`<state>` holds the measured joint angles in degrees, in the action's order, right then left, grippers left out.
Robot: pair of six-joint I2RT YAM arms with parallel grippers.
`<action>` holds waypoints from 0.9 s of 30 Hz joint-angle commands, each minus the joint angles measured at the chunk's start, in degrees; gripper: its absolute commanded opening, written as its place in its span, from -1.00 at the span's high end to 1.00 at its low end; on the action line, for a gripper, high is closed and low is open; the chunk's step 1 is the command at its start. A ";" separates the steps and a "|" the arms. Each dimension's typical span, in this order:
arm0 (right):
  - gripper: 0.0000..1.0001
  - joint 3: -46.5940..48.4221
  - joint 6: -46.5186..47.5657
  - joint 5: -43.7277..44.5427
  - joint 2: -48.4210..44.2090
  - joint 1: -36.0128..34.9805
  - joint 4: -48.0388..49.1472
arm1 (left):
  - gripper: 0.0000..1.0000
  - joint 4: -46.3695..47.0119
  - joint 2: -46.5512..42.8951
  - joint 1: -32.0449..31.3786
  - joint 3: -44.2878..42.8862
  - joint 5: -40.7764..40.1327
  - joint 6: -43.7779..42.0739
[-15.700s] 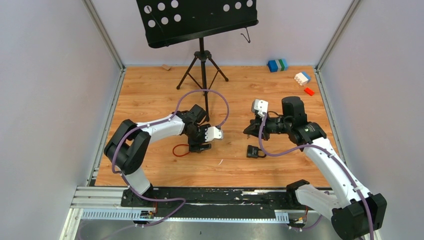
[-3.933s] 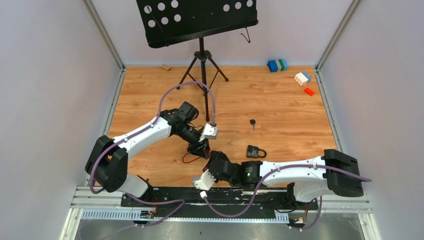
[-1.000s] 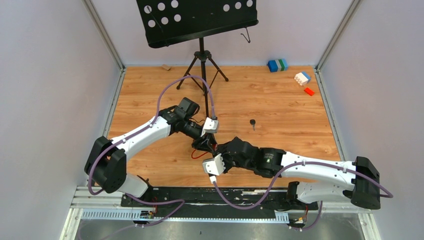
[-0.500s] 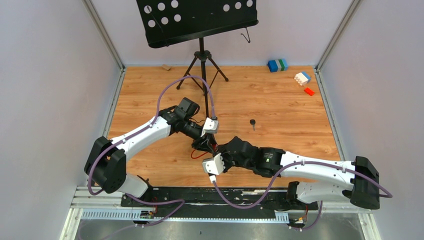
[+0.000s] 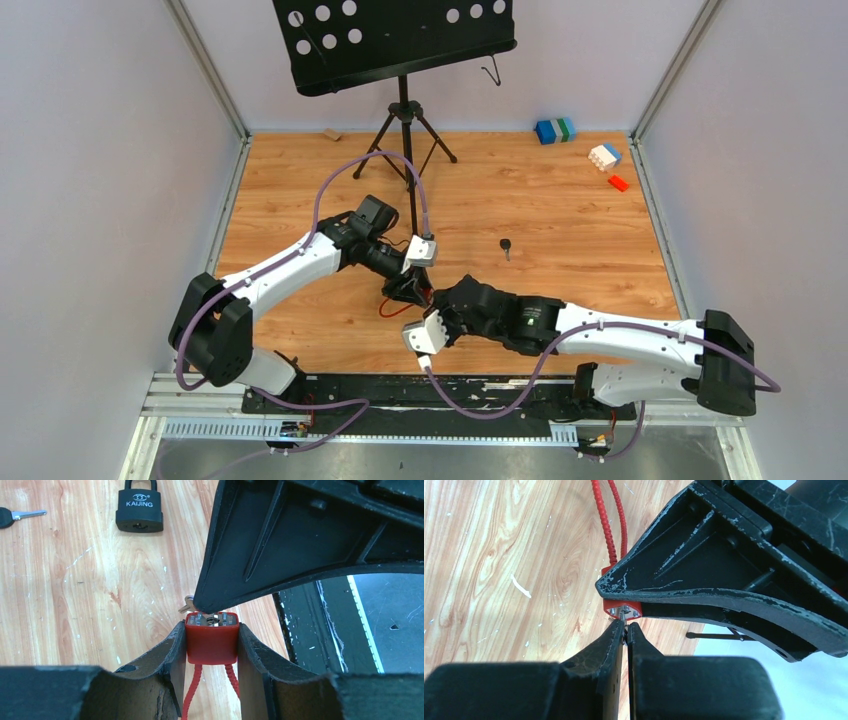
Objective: Unlock with the key
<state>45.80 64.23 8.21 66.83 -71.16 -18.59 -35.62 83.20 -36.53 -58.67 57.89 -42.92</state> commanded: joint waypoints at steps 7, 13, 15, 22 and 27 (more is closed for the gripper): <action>1.00 1.03 0.57 2.58 4.74 -3.08 2.31 | 1.00 2.75 -0.84 -0.64 -1.05 3.30 1.86; 1.00 1.93 -3.90 -0.07 4.70 -2.03 2.50 | 1.00 5.47 -2.05 -0.80 0.35 1.21 3.29; 1.00 2.30 -5.34 -0.99 4.92 -1.42 2.27 | 1.00 6.25 -2.40 -0.97 0.64 0.60 3.58; 1.00 4.12 -9.38 -4.68 5.36 0.32 0.65 | 1.00 7.79 -3.20 -1.35 1.38 -1.92 4.21; 1.00 7.23 -14.32 -9.93 5.78 3.09 -2.86 | 1.00 12.56 -5.11 -1.42 3.70 -6.07 6.53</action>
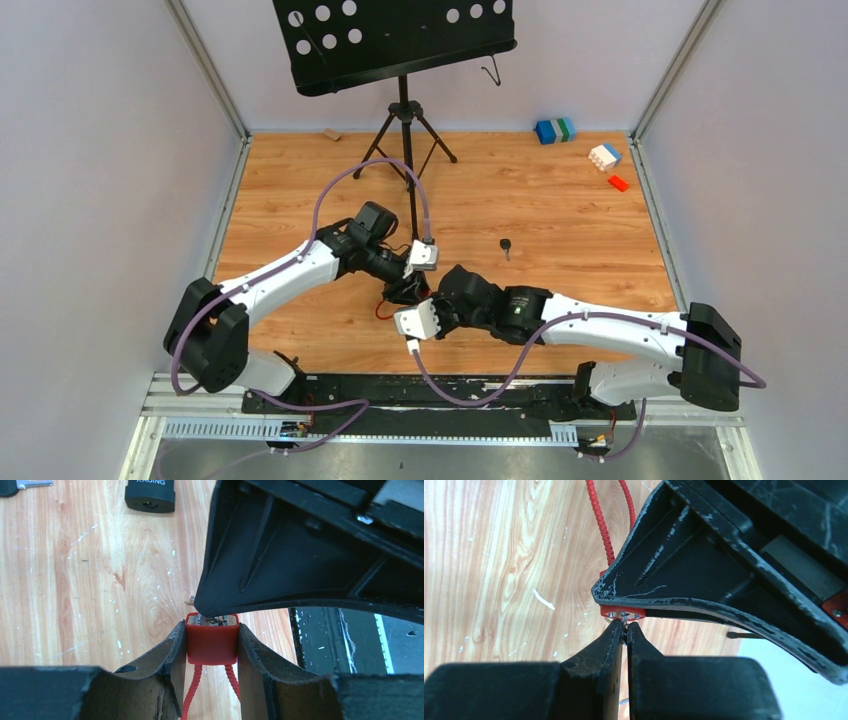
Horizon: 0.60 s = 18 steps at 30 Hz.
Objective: Unlock with the key
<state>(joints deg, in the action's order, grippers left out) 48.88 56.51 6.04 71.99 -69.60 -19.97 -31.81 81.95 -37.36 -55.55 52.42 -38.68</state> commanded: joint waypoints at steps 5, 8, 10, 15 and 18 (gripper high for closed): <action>1.00 8.23 -12.45 -12.42 2.39 4.97 -5.85 | 1.00 14.14 -6.22 -0.61 3.35 -6.02 4.38; 1.00 9.62 -16.14 -15.17 3.20 6.61 -7.10 | 1.00 17.83 -7.58 -0.63 5.09 -8.91 5.73; 1.00 10.13 -17.69 -16.68 3.47 7.74 -7.45 | 1.00 20.51 -8.41 -0.66 6.49 -10.69 6.72; 1.00 9.21 -21.47 -21.05 2.78 11.48 -6.34 | 1.00 23.94 -9.94 -0.61 8.43 -12.07 7.45; 1.00 8.97 -23.65 -23.52 2.25 13.65 -5.58 | 1.00 26.28 -10.67 -0.60 9.88 -12.48 7.53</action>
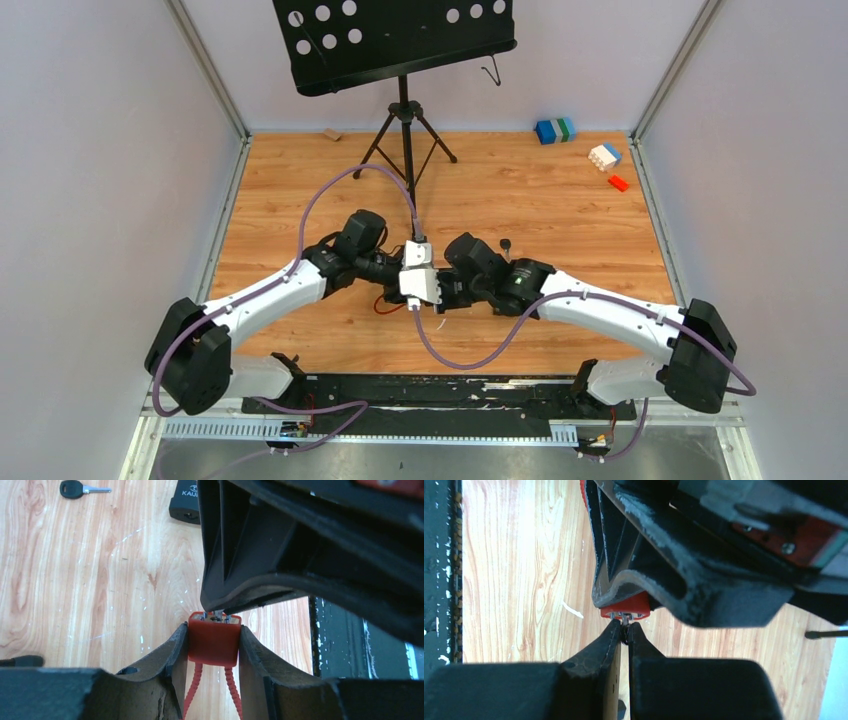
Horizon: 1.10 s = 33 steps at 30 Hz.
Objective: Unlock with the key
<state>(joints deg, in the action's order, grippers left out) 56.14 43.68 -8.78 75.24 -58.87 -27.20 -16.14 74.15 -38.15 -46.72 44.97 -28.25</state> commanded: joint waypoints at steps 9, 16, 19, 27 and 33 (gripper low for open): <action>1.00 1.22 -14.29 -13.63 -2.83 6.44 4.11 | 1.00 14.27 -3.57 0.16 3.84 -2.72 -4.25; 1.00 0.76 -15.48 -14.16 -3.14 7.63 5.18 | 1.00 15.28 -3.76 0.18 4.22 -2.12 -3.48; 1.00 0.68 -15.56 -14.17 -3.00 8.00 5.31 | 1.00 15.73 -3.76 0.18 4.42 -1.76 -2.92; 1.00 -3.44 -6.31 -7.33 -7.74 6.86 9.77 | 1.00 12.50 -1.88 0.33 2.13 4.63 -2.39; 1.00 -6.32 2.49 -1.75 -10.19 3.01 11.30 | 0.83 10.85 -0.83 0.44 0.43 6.43 -1.35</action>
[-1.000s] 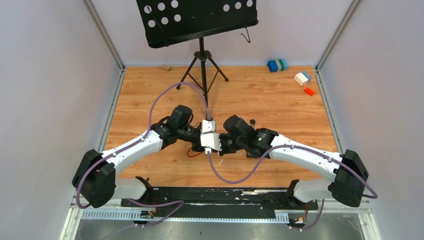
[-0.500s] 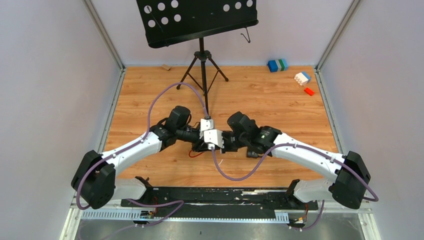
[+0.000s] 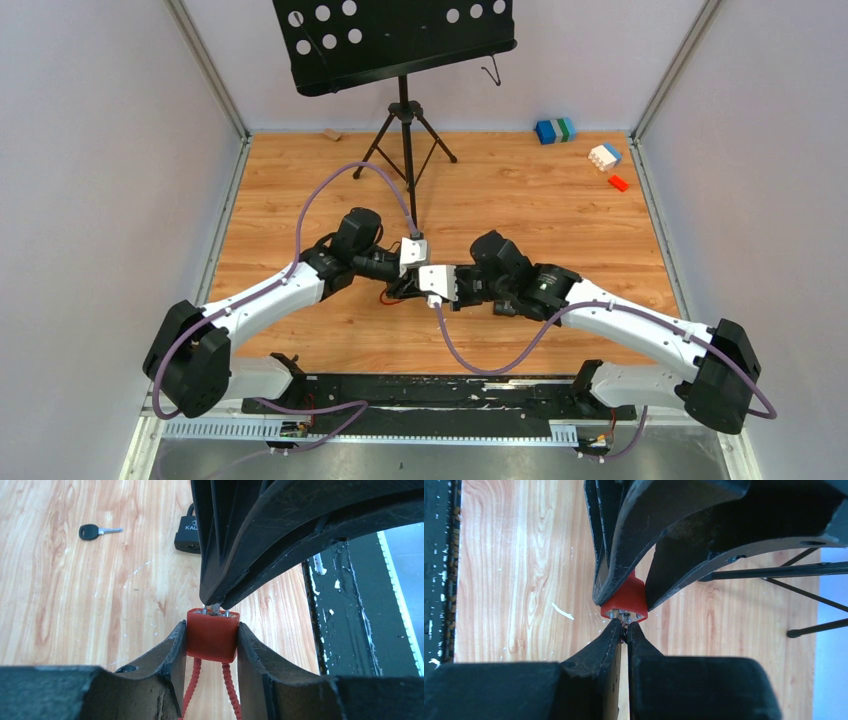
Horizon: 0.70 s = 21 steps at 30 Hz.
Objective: Unlock with the key
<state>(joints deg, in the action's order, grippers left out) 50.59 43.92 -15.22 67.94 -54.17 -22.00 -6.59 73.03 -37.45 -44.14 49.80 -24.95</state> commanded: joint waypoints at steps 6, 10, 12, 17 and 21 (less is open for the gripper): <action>1.00 -3.88 7.53 9.90 -4.74 -5.09 8.49 | 0.35 -1.08 0.75 -0.09 -3.67 1.83 -4.58; 1.00 -4.70 8.92 11.03 -5.66 -6.01 9.05 | 0.00 -1.95 1.25 0.23 -4.26 1.74 -4.54; 1.00 -4.80 9.28 11.45 -5.88 -6.40 9.13 | -0.14 -2.60 1.50 0.34 -4.52 1.87 -4.69; 1.00 -5.01 9.76 12.12 -6.11 -7.14 9.40 | -0.42 -4.81 3.11 0.45 -6.19 2.68 -5.70; 1.00 -5.61 10.08 12.54 -6.36 -7.46 9.84 | -0.52 -5.90 4.34 0.40 -7.11 3.44 -6.35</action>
<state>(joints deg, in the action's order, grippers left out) 45.69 52.99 -3.88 63.48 -61.01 -16.34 -10.96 76.36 -37.30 -48.75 51.18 -29.61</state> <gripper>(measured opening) 0.064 0.744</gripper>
